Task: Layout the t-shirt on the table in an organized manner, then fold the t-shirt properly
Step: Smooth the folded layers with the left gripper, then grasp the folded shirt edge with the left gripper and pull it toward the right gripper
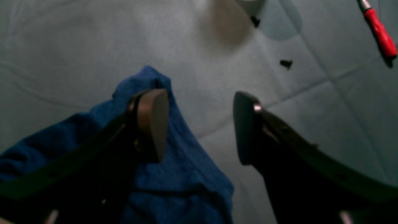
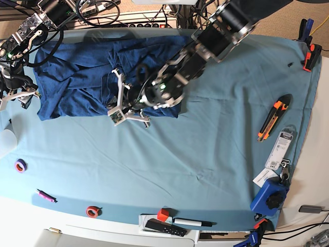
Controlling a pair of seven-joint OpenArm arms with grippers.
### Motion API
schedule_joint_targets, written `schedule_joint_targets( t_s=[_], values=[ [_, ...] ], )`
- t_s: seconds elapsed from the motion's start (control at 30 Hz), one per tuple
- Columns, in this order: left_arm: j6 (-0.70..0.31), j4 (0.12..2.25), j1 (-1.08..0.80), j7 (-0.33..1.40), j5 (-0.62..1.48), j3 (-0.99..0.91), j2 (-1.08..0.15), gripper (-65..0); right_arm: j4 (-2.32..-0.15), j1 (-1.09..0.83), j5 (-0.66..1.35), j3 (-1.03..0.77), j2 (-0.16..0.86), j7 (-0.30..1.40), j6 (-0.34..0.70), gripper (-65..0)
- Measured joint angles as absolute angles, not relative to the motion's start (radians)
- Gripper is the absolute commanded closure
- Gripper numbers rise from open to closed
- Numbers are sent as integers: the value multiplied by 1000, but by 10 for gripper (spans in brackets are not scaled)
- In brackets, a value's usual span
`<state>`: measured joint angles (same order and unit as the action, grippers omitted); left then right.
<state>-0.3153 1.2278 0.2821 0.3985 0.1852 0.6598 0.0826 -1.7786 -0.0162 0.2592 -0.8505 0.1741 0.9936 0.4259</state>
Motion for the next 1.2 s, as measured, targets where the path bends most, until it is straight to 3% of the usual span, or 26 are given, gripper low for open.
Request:
schedule_joint_targets(
  t_s=[0.13,0.23,0.37,0.57,0.77,0.97,1.2],
  values=[
    [-313,1201,316,404,236,640,102,0,-1779,-17,259,-850,174,994,426,-328],
    [-373,1286,324,432,308,558,105,0,-1779,-17,259,-850,174,994,426,-328],
    [-528,1415,316,722,509,390,99,0,-1779,-17,259,-850,174,993,426,-328],
    [-619,1561,182,1098,828,253,-2,0,-1779,-17,260,-850,174,992,426,-328],
    [-649,1613,-9,940,683,258,-82,0,-1779,-17,261,-850,174,991,426,-328],
    [-637,1612,-72,862,609,316,-105,0,-1779,-17,262,-850,174,991,426,-328],
    [-522,1615,-63,735,440,503,-106,0,-1779,-16,262,-850,174,991,426,-328]
  ],
)
